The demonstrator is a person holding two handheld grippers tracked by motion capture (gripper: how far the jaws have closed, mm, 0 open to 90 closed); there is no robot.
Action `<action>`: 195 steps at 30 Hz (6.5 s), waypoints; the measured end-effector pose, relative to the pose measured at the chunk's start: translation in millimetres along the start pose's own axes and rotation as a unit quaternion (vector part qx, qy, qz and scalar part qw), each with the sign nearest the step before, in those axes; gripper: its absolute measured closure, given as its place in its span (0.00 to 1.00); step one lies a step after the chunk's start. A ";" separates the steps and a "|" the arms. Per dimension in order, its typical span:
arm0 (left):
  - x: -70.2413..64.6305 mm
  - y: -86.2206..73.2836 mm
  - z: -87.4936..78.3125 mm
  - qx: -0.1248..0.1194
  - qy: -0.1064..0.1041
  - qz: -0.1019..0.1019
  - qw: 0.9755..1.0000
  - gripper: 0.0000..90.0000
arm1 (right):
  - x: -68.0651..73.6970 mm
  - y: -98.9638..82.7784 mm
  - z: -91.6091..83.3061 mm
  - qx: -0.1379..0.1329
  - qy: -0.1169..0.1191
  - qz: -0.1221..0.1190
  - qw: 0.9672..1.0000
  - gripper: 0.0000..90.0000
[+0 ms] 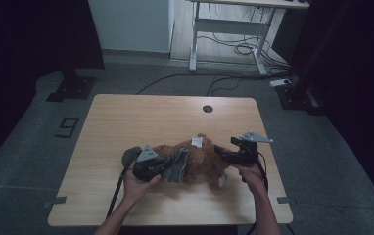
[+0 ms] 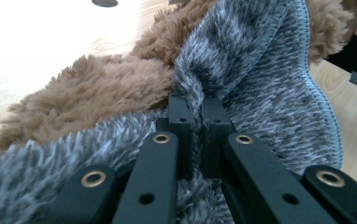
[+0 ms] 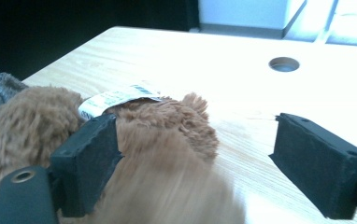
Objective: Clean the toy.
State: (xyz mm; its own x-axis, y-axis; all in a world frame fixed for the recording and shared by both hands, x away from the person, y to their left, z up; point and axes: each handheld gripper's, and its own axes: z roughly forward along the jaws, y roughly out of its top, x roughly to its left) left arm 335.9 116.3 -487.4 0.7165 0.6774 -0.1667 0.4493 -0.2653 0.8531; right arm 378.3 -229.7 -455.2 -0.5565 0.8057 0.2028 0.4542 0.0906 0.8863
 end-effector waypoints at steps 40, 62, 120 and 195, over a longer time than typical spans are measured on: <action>17.7 20.9 -9.0 -0.036 -0.016 -0.049 0.998 0.94 | 13.9 -67.3 44.5 0.020 0.014 -0.036 0.999 0.66; 25.7 39.4 11.0 0.011 0.058 -0.032 0.998 0.93 | 20.2 -72.0 33.1 0.036 0.028 -0.060 0.997 0.66; 50.3 39.4 -32.6 0.013 0.111 -0.065 0.992 0.94 | 15.9 -72.3 34.6 0.037 0.032 -0.034 0.998 0.67; -56.9 105.3 83.7 0.075 -0.024 0.040 0.996 0.94 | 9.1 -75.5 35.2 0.032 0.055 -0.013 0.998 0.67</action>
State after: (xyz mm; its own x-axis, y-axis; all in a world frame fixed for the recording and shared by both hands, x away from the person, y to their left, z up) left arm 387.2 -7.6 -429.5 0.7766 0.6168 -0.1279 0.4618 -0.4194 0.7815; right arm 363.4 -208.6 -535.0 -0.6395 0.7342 0.2278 0.4800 0.1498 0.8644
